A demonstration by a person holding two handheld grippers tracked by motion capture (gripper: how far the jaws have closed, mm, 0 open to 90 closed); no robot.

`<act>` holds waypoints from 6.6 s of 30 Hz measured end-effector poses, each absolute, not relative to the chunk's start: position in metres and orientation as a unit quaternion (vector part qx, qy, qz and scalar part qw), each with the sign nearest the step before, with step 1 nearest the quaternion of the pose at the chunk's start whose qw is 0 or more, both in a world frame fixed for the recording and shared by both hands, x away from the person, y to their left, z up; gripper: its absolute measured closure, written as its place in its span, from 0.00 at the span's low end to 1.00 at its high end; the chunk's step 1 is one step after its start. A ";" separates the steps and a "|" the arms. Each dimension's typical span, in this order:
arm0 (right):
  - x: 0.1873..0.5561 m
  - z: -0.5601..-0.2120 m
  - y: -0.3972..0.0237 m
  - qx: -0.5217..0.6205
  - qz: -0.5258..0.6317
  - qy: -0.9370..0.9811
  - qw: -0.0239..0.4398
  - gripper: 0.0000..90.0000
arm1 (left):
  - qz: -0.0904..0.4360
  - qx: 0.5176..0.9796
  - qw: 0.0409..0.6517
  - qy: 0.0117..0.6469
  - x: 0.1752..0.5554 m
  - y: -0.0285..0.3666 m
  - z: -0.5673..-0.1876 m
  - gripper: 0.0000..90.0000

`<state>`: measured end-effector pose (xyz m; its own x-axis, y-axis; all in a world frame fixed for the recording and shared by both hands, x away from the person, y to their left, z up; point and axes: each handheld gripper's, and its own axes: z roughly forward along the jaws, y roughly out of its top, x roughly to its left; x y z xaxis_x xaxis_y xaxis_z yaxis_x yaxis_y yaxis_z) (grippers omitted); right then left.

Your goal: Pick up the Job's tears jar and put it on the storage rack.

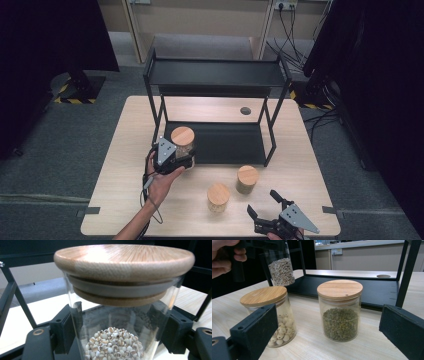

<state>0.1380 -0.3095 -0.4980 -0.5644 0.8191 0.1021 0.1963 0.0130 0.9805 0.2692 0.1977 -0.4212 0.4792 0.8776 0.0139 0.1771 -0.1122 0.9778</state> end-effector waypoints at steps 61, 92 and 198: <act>0.138 -0.499 -0.310 0.379 0.593 0.661 0.260 0.03 | 0.348 0.646 0.508 0.452 0.340 0.163 -0.451 0.27; 0.137 -0.499 -0.310 0.379 0.596 0.658 0.261 0.03 | 0.341 0.643 0.503 0.466 0.306 0.164 -0.440 0.02; 0.135 -0.499 -0.307 0.372 0.598 0.659 0.264 0.03 | 0.284 0.688 0.566 0.354 0.138 0.224 -0.493 0.02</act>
